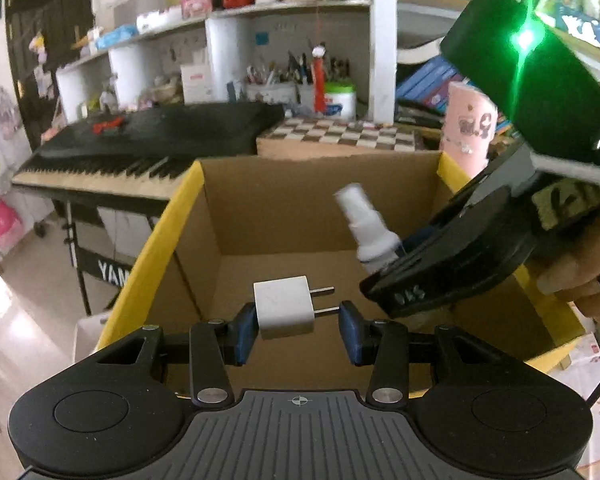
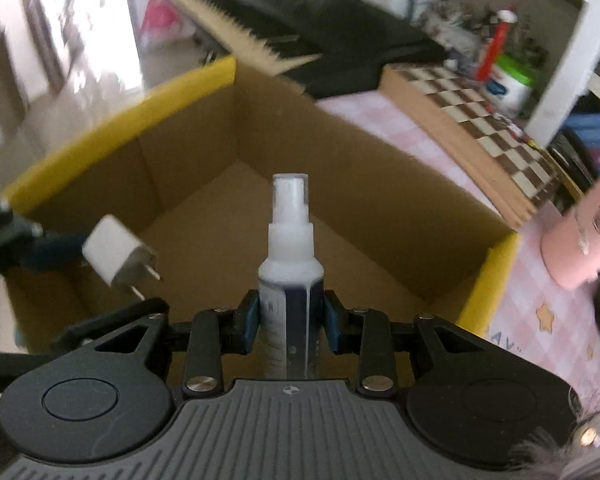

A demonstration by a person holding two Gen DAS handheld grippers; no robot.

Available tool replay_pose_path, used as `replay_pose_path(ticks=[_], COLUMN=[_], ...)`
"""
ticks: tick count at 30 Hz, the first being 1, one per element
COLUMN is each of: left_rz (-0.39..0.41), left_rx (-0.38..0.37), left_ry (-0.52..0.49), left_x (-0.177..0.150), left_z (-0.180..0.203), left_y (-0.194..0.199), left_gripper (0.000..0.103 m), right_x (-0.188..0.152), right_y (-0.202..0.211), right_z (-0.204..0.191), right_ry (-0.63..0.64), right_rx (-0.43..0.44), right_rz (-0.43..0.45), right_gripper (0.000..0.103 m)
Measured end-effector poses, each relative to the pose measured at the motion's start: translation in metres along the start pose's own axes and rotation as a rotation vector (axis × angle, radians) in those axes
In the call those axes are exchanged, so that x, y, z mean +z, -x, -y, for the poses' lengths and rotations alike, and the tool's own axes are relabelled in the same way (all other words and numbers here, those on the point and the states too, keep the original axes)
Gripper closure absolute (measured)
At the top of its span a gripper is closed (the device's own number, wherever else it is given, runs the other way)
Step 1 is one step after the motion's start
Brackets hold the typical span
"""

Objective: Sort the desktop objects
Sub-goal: 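Open the right tool to drop the bottle into the box while the left tool releases the plug, then move both open tools back over the remaining items on the table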

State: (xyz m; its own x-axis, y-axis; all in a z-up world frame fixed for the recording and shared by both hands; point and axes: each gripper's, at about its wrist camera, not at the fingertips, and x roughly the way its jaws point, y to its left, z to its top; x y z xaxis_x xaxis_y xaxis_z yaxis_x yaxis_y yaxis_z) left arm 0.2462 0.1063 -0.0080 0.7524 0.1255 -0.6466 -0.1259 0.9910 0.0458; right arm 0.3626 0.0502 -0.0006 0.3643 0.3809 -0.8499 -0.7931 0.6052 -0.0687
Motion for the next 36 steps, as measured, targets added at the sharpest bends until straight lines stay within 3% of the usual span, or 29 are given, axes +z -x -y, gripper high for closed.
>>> replay_pose_path(ticks=[2, 9, 11, 18, 25, 36], left_rz=[-0.027, -0.054, -0.039, 0.054, 0.187, 0.289], left_rx=[-0.005, -0.029, -0.024, -0.037, -0.002, 0.029], left_ry=[0.016, 0.025, 0.023, -0.001, 0.024, 0.085], left_x=[0.002, 0.001, -0.001, -0.001, 0.000, -0.019], left_z=[-0.001, 0.000, 0.000, 0.003, 0.000, -0.007], left_y=[-0.006, -0.013, -0.011, 0.010, 0.052, 0.098], left_gripper=[0.061, 0.060, 0.059, 0.048, 0.014, 0.006], right_x=[0.002, 0.004, 0.005, 0.002, -0.014, -0.075], right_y=[-0.011, -0.012, -0.011, 0.009, 0.060, 0.125], right_z=[0.002, 0.006, 0.005, 0.011, 0.015, -0.003], right_ry=[0.008, -0.007, -0.003, -0.043, -0.155, -0.373], right_rx=[-0.002, -0.005, -0.017, -0.063, -0.103, -0.198], right_rz=[-0.045, -0.049, -0.031, 0.078, 0.279, 0.490], right_gripper=[0.072, 0.072, 0.064, 0.051, 0.042, 0.040])
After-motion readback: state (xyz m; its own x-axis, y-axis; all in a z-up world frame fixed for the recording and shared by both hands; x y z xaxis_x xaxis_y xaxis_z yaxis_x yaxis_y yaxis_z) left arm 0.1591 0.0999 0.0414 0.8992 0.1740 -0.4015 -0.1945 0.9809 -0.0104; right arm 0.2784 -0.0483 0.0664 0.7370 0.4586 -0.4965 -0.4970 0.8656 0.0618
